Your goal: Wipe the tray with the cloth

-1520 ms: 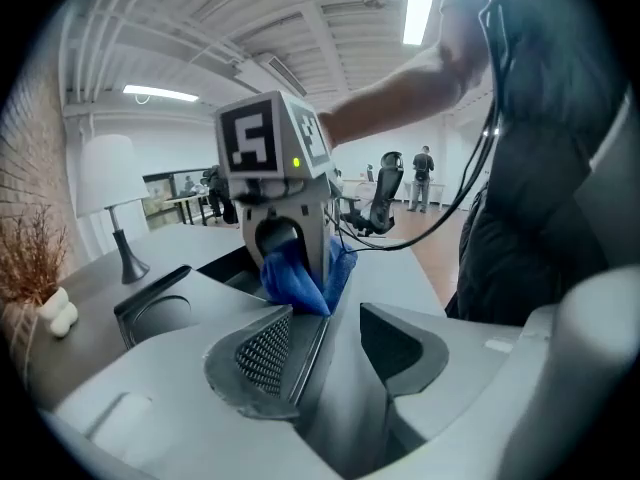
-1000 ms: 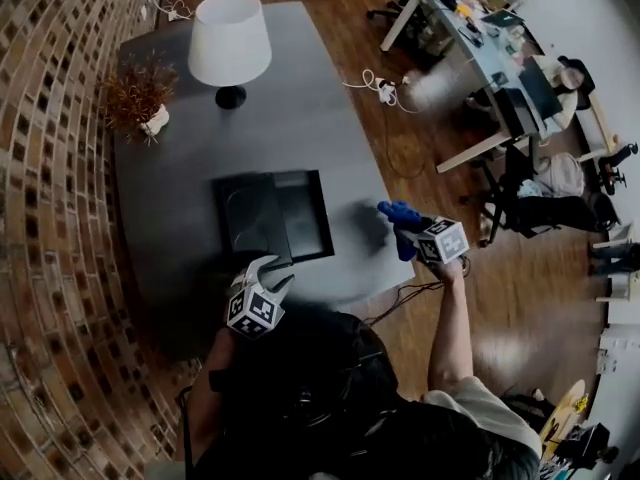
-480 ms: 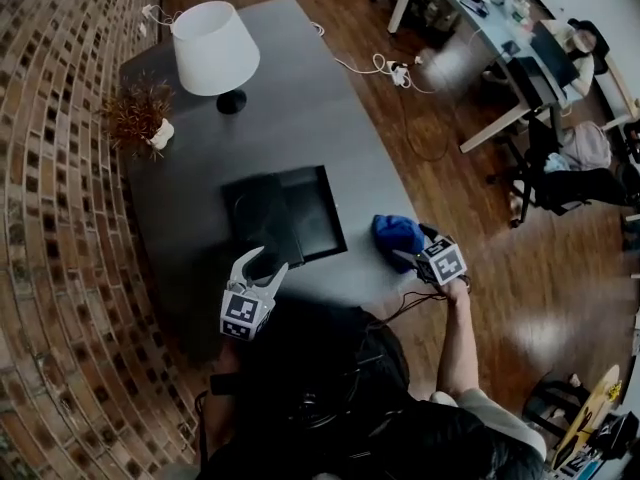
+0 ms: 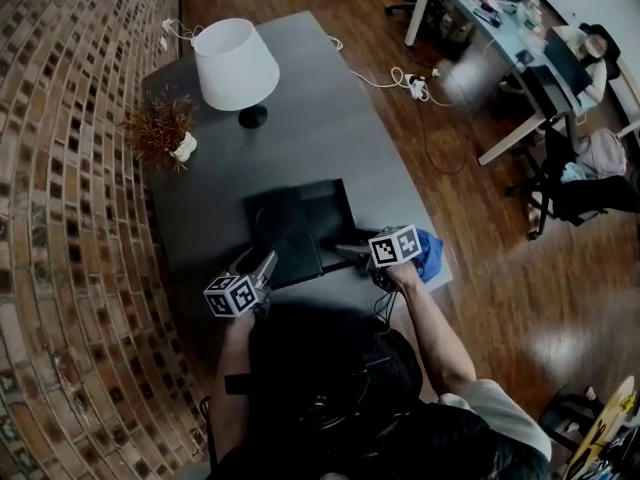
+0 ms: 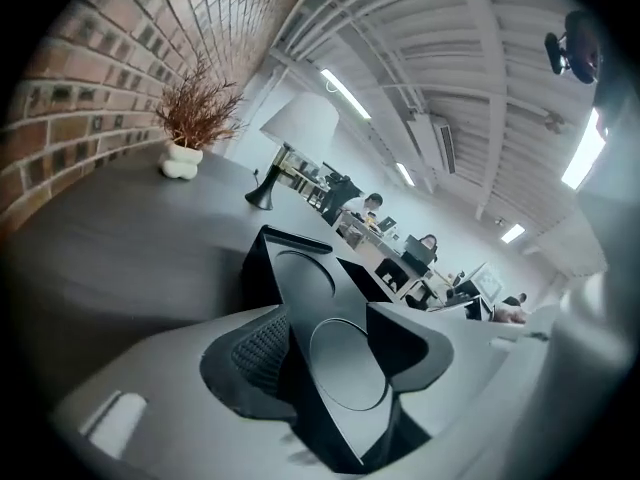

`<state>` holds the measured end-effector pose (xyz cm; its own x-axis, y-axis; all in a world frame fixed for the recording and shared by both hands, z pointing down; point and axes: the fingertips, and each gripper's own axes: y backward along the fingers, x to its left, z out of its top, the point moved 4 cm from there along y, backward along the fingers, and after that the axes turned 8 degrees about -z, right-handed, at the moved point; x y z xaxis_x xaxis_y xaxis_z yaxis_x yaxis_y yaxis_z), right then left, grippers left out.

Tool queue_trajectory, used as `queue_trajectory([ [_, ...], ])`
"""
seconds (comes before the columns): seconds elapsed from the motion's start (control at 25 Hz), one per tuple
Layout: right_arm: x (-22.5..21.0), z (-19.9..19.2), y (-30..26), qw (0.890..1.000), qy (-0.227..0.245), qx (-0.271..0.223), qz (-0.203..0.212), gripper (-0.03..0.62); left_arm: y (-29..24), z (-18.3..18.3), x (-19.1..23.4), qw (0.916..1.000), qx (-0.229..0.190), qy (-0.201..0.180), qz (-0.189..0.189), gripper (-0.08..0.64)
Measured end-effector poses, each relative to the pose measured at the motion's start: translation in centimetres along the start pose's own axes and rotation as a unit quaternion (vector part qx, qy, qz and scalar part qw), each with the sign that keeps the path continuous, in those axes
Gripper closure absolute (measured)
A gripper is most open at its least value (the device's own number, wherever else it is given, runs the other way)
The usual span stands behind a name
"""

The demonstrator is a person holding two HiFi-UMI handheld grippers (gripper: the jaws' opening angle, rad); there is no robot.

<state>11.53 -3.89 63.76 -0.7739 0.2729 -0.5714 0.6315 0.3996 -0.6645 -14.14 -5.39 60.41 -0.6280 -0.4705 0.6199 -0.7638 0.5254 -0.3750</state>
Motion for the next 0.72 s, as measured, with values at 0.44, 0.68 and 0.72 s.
queue_trajectory([
  [0.44, -0.5, 1.0, 0.0, 0.999, 0.014, 0.051, 0.008, 0.2, -0.2, 1.3, 1.7, 0.9997, -0.011, 0.019, 0.004, 0.342],
  [0.68, 5.6, 0.5, -3.1, 0.991, 0.035, 0.074, 0.11, 0.201, -0.7, 0.4, 1.6, 0.9994, -0.005, 0.035, -0.006, 0.325],
  [0.72, 6.8, 0.4, -4.0, 0.988, 0.043, 0.08, 0.121, 0.201, -0.7, 0.4, 1.6, 0.9993, -0.006, 0.037, -0.008, 0.325],
])
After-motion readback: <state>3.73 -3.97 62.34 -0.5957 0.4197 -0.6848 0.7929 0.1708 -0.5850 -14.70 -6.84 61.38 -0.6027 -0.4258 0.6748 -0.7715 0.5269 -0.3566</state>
